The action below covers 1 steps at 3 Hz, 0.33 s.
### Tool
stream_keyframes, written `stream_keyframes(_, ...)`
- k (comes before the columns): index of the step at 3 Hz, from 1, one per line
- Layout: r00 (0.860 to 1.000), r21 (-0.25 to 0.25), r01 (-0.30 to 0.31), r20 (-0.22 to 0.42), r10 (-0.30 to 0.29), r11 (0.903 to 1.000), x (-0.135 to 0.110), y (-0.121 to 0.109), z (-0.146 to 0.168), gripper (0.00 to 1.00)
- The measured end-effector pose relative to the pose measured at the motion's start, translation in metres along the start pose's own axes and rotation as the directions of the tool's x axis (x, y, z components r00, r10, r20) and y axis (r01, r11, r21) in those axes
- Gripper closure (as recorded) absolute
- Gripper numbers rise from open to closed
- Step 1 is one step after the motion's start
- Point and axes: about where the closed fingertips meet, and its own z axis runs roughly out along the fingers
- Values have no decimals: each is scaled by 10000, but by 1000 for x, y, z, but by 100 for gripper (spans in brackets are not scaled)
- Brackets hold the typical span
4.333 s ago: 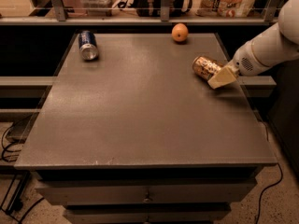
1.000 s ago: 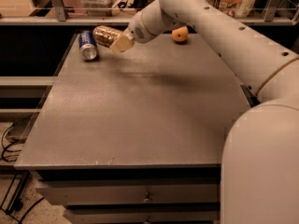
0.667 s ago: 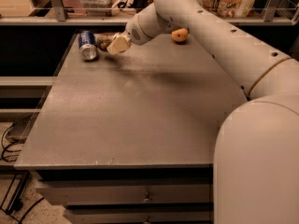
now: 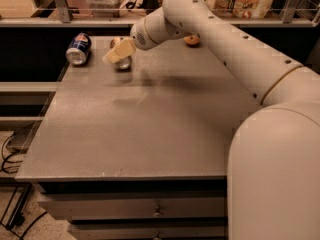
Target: Move orange can near pepsi can
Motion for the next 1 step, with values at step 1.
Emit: stream_keyframes(1, 10000, -24, -11, 11, 11, 10000, 0, 1, 1, 0)
